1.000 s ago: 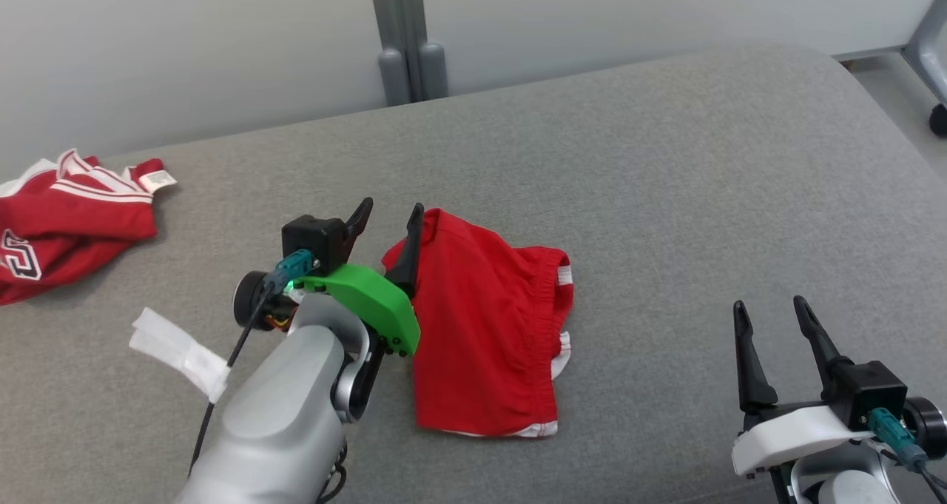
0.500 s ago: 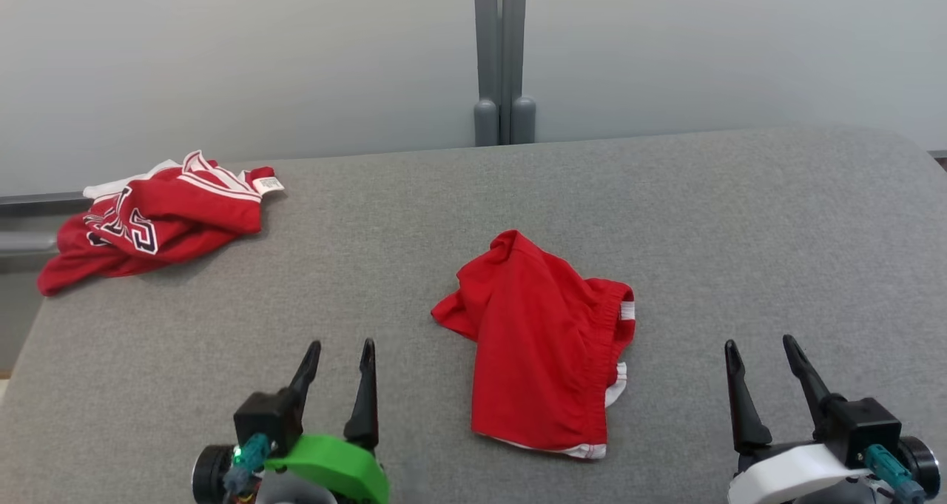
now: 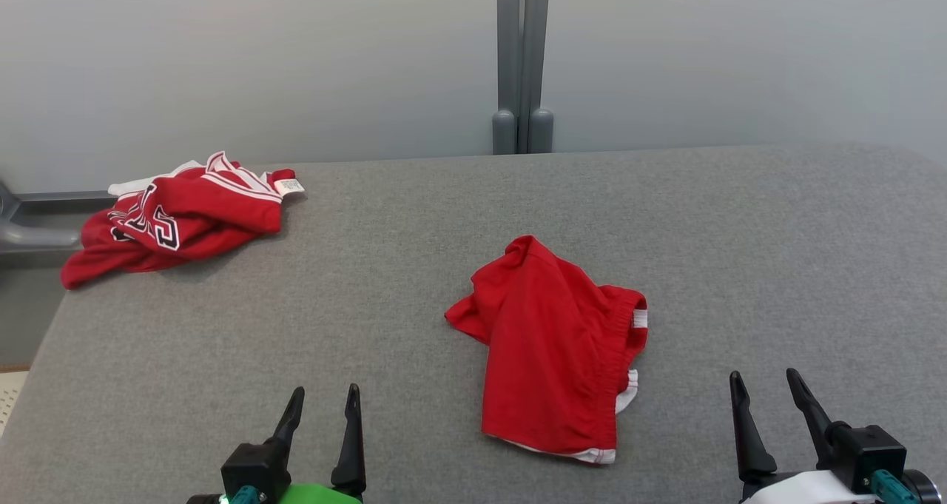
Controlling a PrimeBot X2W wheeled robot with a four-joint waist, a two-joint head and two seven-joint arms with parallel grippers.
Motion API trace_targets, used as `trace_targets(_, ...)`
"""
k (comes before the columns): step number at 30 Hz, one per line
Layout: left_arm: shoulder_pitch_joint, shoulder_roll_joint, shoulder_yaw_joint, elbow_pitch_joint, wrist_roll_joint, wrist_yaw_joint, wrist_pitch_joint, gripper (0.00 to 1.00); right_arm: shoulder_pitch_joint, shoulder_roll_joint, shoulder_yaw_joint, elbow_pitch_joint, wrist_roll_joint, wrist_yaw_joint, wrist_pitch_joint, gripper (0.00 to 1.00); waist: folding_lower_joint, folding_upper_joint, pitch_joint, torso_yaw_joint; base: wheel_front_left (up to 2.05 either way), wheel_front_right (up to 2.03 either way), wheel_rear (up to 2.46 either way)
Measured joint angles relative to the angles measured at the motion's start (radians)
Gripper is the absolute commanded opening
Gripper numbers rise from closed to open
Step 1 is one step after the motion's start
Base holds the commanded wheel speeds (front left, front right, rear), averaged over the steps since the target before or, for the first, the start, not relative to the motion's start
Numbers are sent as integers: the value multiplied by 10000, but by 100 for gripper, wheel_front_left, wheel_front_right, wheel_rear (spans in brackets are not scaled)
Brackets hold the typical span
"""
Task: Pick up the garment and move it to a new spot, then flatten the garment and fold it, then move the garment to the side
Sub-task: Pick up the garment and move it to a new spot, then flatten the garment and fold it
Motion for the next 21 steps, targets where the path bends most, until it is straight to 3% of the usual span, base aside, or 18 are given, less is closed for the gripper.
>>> trace_targets(15,-1,-234,543,148,437,-222,0,100,-54,-2,21,59,-21,0,0,100,0,0,87,-98,0,0,0)
trace_targets(21,-13,-293,589,278,552,-316,0,100,-81,-8,945,508,-81,0,0,100,0,0,217,90,0,0,0)
